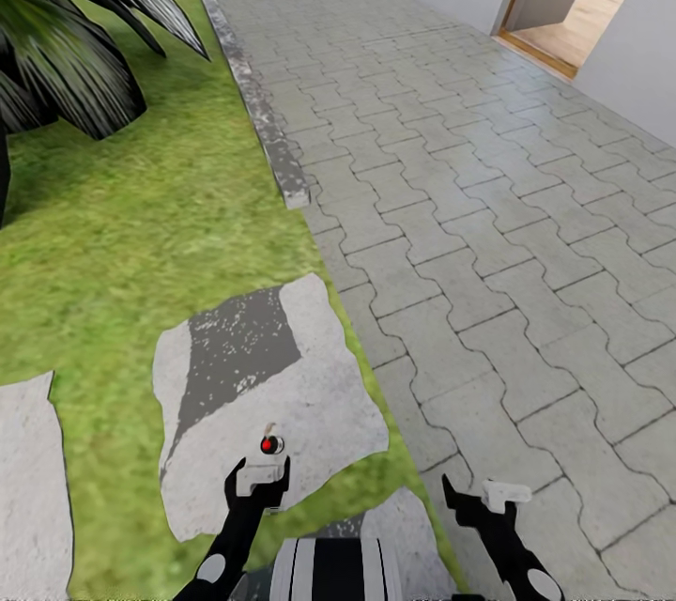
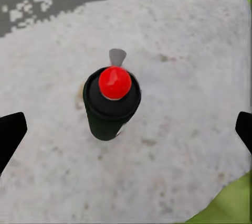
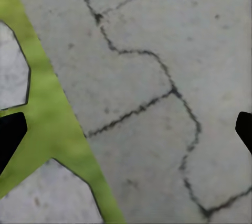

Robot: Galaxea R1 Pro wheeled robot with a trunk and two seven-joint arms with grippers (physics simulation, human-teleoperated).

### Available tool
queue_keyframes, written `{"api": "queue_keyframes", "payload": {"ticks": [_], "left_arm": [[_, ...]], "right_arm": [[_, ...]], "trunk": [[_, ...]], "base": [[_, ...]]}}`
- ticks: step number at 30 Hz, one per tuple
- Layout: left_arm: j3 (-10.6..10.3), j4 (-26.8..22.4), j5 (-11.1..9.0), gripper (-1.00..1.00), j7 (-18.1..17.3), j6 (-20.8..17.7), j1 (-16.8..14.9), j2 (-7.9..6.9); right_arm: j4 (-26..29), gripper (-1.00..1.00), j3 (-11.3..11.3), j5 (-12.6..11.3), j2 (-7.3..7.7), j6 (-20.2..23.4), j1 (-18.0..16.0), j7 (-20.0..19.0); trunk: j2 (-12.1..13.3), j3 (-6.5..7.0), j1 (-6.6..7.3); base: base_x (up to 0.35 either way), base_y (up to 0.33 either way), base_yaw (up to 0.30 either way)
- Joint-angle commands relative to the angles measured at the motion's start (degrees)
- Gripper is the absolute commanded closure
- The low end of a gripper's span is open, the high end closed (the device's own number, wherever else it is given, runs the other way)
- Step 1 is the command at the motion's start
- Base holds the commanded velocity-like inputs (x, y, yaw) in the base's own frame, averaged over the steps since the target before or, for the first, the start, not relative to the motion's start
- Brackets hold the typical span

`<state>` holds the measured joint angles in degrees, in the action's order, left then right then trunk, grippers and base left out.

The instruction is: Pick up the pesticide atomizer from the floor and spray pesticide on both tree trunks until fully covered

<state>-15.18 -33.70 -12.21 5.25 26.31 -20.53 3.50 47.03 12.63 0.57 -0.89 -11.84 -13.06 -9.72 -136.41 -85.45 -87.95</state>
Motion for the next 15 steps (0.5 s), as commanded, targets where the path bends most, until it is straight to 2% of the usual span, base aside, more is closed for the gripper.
{"api": "queue_keyframes", "payload": {"ticks": [1,15], "left_arm": [[-0.47,-0.51,-0.32,-1.0,0.55,0.23,-0.04,-0.07],[-0.47,-2.34,-0.34,-1.0,0.63,0.2,-0.03,-0.07]], "right_arm": [[-0.04,-1.0,0.24,0.05,-0.1,-0.21,-0.03,-0.5],[-0.38,-1.0,0.02,-0.18,-0.08,-0.38,-0.03,-0.39]], "trunk": [[-0.01,-0.12,0.01],[-0.01,-1.17,0.01]], "base": [[0.0,0.0,0.0],[0.0,0.0,0.0]]}}
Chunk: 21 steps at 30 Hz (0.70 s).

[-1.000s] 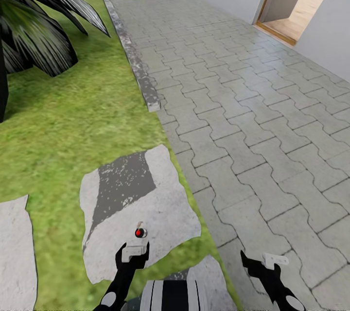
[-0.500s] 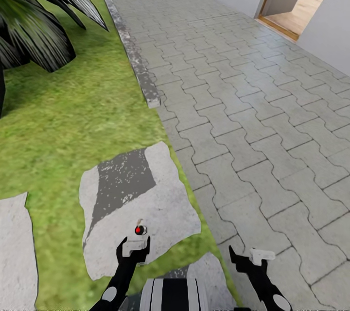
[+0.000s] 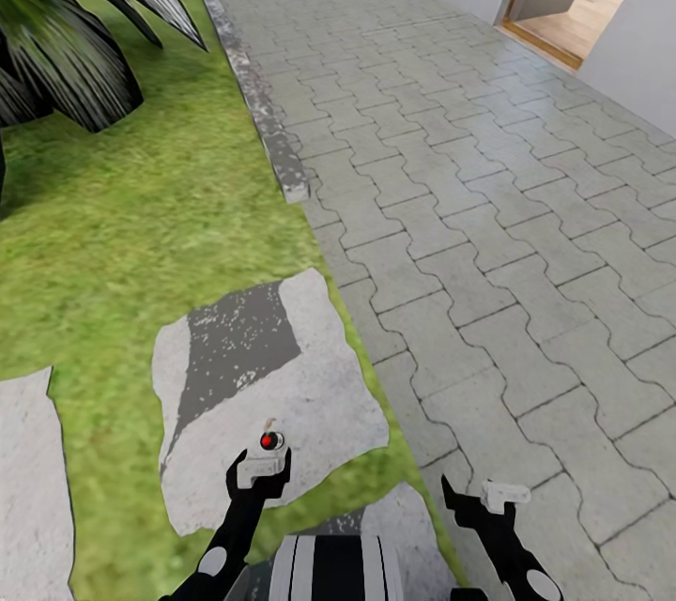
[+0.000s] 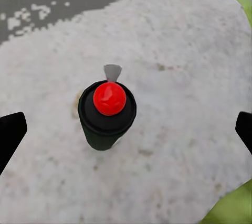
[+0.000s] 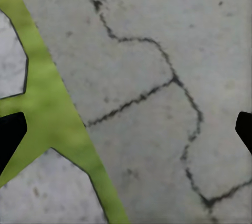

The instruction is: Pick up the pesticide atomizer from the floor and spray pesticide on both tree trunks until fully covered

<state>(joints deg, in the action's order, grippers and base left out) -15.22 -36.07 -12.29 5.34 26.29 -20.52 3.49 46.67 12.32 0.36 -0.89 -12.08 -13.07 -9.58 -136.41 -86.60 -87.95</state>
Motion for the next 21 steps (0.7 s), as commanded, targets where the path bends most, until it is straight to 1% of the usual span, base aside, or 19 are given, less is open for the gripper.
{"api": "queue_keyframes", "payload": {"ticks": [1,14,21], "left_arm": [[-0.42,0.03,-0.27,-1.0,0.55,0.19,-0.03,-0.06],[-0.42,0.04,-0.22,-1.0,0.54,0.04,0.02,-0.06],[-0.42,0.04,-0.27,-1.0,0.61,0.0,0.01,-0.06]], "right_arm": [[-0.08,-1.0,0.37,-0.03,-0.08,-0.14,-0.03,-0.52],[-0.17,-1.0,0.42,-0.42,-0.08,-0.14,0.06,-0.47],[-0.16,-1.0,0.5,-0.44,-0.08,-0.14,0.13,-0.44]], "trunk": [[-0.01,-0.05,0.01],[-0.01,-0.12,0.01],[-2.82,-1.38,-1.53]], "base": [[0.0,0.0,0.0],[0.0,0.0,0.0],[0.0,0.0,0.0]]}}
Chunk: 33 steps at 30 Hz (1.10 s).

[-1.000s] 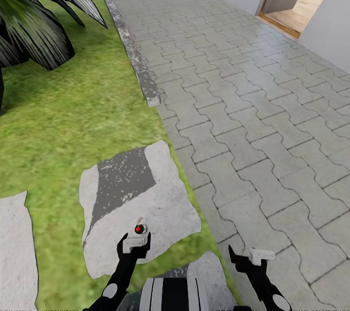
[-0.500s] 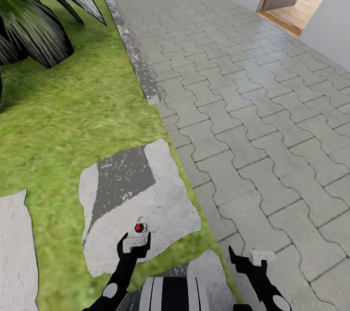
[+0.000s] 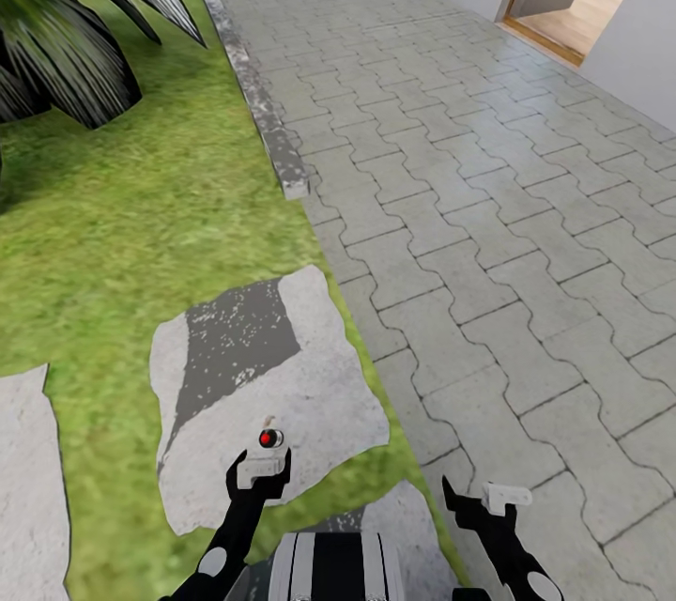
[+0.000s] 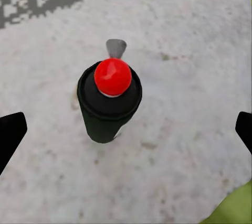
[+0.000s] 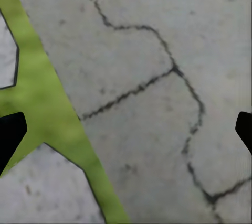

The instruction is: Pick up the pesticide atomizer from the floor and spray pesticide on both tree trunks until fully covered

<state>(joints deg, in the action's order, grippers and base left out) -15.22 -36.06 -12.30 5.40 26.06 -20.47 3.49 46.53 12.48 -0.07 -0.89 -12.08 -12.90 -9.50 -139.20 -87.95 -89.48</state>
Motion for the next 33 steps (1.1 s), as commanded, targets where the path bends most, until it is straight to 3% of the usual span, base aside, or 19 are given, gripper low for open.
{"api": "queue_keyframes", "payload": {"ticks": [1,10,19,33], "left_arm": [[-0.42,0.03,-0.26,-1.0,0.55,0.22,-0.04,-0.06],[-0.42,-0.09,-0.27,-1.0,0.56,0.22,-0.02,-0.06],[-0.42,-0.18,-0.27,-1.0,1.5,0.22,-0.01,-0.06],[-0.42,0.0,-0.23,-1.0,1.75,0.14,-0.01,-0.06]], "right_arm": [[-0.03,-1.0,0.32,-0.01,-0.08,-0.14,-0.03,-0.52],[-0.04,-1.0,0.26,0.06,-0.08,-0.14,-0.02,-0.52],[-0.04,-1.0,0.26,-0.01,-0.08,-0.14,-0.02,-0.49],[-0.12,-1.0,0.26,-0.02,-0.08,-0.14,-0.02,-0.43]], "trunk": [[-0.43,-0.21,-0.22],[-4.04,-1.83,-2.19],[-4.16,-3.82,-2.43],[-4.16,-3.82,-2.43]], "base": [[0.0,0.0,0.0],[0.0,0.0,0.0],[0.0,0.0,0.0],[0.047,0.0,0.0]]}}
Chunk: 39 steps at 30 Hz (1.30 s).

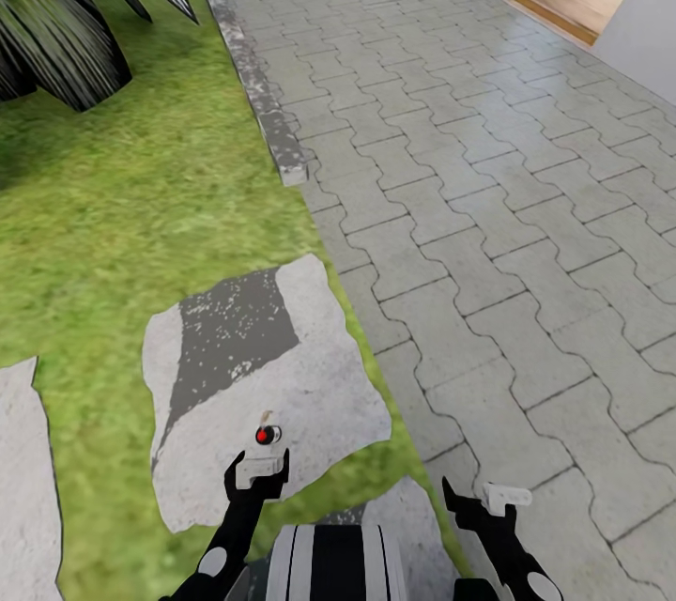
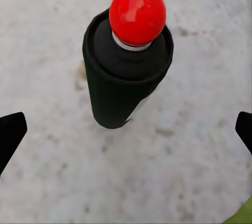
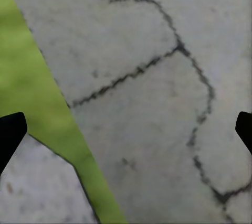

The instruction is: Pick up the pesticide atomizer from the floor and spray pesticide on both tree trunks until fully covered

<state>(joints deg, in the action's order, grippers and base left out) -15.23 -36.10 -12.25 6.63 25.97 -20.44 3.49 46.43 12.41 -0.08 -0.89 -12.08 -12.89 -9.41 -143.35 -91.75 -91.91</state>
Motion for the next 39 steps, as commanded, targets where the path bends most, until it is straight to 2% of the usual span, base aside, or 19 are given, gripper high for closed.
{"api": "queue_keyframes", "payload": {"ticks": [1,39], "left_arm": [[-0.42,0.04,-0.27,-1.0,0.54,0.22,-0.04,-0.06],[-0.44,0.06,-0.23,-1.0,0.49,0.22,-0.04,-0.06]], "right_arm": [[-0.02,-1.0,0.33,-0.01,-0.08,-0.14,-0.03,-0.52],[-0.03,-1.0,0.6,-0.02,-0.08,0.08,-0.03,-0.48]], "trunk": [[-0.01,-0.03,0.0],[-0.01,-0.03,0.0]], "base": [[0.036,0.0,0.0],[0.021,0.0,0.0]]}}
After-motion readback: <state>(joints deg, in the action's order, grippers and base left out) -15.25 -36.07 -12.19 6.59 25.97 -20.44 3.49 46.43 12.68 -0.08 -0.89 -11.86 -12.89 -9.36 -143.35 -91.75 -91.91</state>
